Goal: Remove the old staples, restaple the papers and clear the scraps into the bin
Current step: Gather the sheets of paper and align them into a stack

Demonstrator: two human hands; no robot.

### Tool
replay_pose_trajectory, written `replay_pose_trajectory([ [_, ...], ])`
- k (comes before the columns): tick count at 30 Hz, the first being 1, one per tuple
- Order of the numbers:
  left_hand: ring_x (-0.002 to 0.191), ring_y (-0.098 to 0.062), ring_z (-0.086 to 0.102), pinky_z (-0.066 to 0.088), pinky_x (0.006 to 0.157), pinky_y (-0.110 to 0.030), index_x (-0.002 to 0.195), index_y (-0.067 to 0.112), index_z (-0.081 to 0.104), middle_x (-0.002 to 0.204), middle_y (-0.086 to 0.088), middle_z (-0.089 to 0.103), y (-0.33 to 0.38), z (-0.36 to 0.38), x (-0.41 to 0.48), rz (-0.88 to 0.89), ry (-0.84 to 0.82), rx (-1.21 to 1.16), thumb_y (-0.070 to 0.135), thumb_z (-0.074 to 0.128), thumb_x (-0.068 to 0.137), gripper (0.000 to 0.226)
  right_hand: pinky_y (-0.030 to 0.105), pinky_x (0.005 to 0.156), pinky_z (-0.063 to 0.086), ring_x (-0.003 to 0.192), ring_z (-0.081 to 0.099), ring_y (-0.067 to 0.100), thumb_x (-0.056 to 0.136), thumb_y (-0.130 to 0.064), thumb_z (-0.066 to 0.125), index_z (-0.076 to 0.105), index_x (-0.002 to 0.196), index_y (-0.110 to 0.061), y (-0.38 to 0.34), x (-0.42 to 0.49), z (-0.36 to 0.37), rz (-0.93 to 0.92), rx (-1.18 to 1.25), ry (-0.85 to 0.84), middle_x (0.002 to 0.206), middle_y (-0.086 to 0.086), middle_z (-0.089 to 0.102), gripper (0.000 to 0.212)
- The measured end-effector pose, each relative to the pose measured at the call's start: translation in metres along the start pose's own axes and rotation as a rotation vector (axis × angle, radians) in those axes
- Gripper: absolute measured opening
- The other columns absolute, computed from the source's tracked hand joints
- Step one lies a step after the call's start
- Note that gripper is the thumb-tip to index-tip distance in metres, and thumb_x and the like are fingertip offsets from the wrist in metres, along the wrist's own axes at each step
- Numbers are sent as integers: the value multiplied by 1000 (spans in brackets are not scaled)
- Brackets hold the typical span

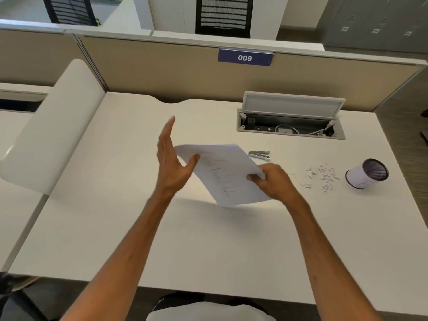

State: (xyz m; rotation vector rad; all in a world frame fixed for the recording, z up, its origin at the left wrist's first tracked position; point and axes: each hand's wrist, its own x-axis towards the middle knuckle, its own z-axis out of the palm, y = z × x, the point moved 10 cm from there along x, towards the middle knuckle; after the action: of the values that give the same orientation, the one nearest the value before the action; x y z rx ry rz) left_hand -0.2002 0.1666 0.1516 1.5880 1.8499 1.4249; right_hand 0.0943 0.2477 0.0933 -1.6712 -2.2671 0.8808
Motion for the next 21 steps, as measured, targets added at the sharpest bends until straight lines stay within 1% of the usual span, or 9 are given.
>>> replay_pose_trajectory([
  [2,172,-20,11,2,137,-52,176,19,15,185,6,12,12,-6,14,97,-84,157,35,86,95,109,36,74,52,90,67,29,99,-31,71,79,110,-22,-14,8,-14,-41,-212,-86,104,4,73,16],
  [4,172,-19,10,-3,136,-54,174,37,26,183,12,20,9,11,18,117,-292,205,48,79,96,95,38,81,59,93,68,27,99,-29,71,74,124,-22,-25,10,-21,-37,-314,-155,117,4,73,27],
  [6,158,-19,44,26,131,-48,147,58,60,163,9,57,-5,34,6,35,-478,85,39,78,100,54,36,81,60,92,69,24,98,-29,73,71,128,-24,-37,11,-21,-53,-357,-194,119,3,73,31],
  [8,111,-10,71,50,100,-37,114,43,84,122,-4,82,-25,45,-9,-177,-467,-120,26,80,102,21,35,77,60,88,70,21,96,-31,74,74,124,-27,-44,13,-22,-70,-334,-230,113,0,75,28],
  [9,94,-6,71,52,90,-36,107,28,86,109,-7,84,-35,47,-17,-283,-430,-197,25,80,102,8,35,76,61,86,72,19,95,-33,75,76,120,-28,-41,15,-25,-61,-245,-248,108,-2,76,25],
  [11,84,-2,70,52,85,-33,107,9,84,101,-2,83,-54,46,-33,-421,-355,-257,27,80,102,19,28,75,62,82,76,12,93,-32,82,81,114,-26,-25,16,-39,-15,85,-270,100,-7,77,21],
  [13,88,-7,74,54,86,-33,109,10,83,102,1,83,-71,45,-48,-529,-332,-320,29,81,101,20,26,79,63,90,78,13,90,-28,85,81,116,-21,5,8,-51,49,420,-239,103,-6,81,26],
  [16,105,-30,78,60,95,-44,115,15,83,111,-2,85,-91,44,-63,-617,-320,-416,40,84,96,32,45,97,62,116,76,25,92,-13,79,74,130,-17,53,-11,-26,135,786,-269,124,5,79,39],
  [21,117,-36,77,60,105,-48,123,15,81,118,-5,84,-104,59,-69,-635,-369,-465,42,84,94,39,48,103,58,123,72,35,86,-3,82,72,131,-5,58,-25,56,230,1038,-246,129,12,77,46],
])
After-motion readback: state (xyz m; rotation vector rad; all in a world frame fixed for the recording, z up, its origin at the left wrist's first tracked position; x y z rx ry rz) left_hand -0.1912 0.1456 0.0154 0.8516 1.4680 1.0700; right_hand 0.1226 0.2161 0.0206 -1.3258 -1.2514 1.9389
